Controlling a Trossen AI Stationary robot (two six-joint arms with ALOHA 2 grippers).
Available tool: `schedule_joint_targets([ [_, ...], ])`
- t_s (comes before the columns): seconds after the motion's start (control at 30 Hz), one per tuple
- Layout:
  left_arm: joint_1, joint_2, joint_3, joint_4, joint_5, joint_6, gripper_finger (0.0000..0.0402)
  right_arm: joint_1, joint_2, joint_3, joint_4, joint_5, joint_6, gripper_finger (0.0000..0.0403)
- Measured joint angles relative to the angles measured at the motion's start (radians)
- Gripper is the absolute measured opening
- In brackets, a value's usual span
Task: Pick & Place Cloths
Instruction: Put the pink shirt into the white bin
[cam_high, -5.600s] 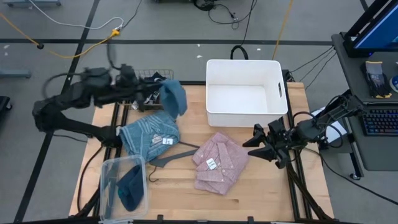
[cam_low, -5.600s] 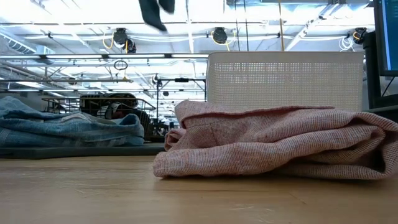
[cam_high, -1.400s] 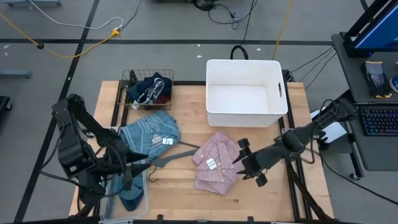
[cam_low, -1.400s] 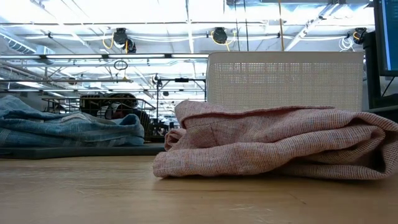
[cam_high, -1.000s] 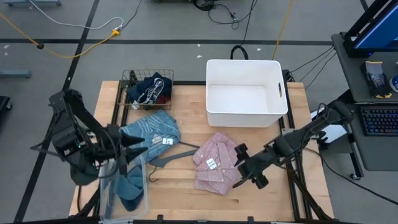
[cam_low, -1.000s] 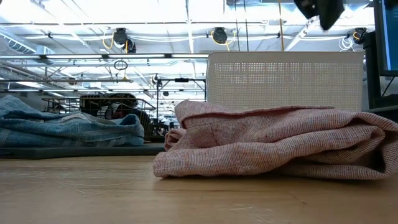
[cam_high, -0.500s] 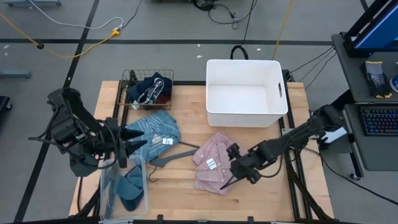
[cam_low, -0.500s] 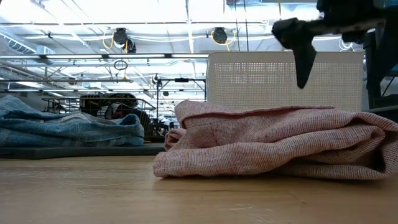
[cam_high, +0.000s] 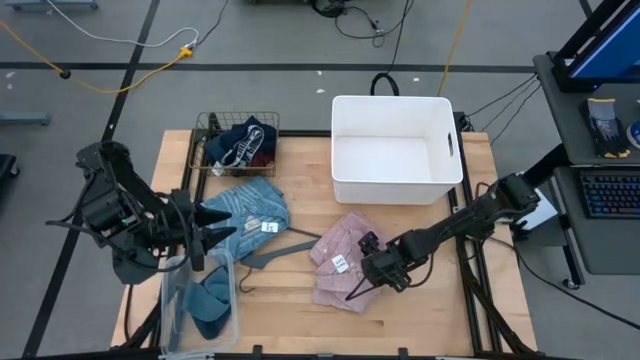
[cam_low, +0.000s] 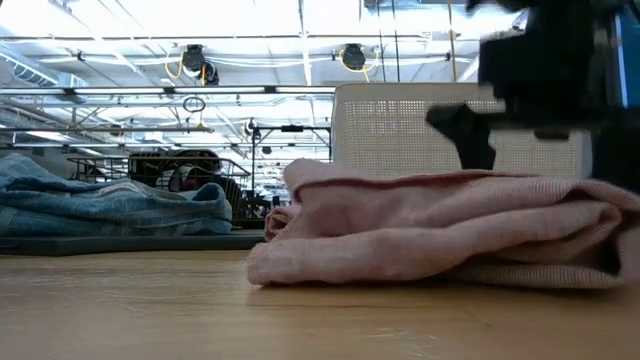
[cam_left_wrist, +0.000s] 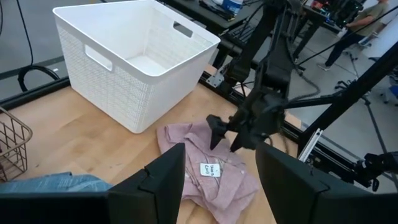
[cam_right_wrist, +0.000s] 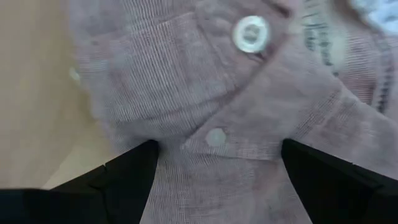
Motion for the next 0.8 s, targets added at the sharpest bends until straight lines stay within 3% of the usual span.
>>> schedule_joint_targets([
  [0.2, 0.0, 0.0, 0.0, 0.0, 0.002, -0.006, 0.02, -0.002, 0.082, -0.057, 0.042, -0.006, 0.011, 0.0329],
  [0.37, 0.0, 0.0, 0.0, 0.0, 0.026, -0.003, 0.02, -0.002, 0.125, -0.088, 0.041, -0.007, 0.086, 0.0286],
  [0.8, 0.0, 0.0, 0.0, 0.0, 0.035, -0.003, 0.02, -0.003, 0.123, -0.1, 0.066, -0.044, 0.231, 0.005],
])
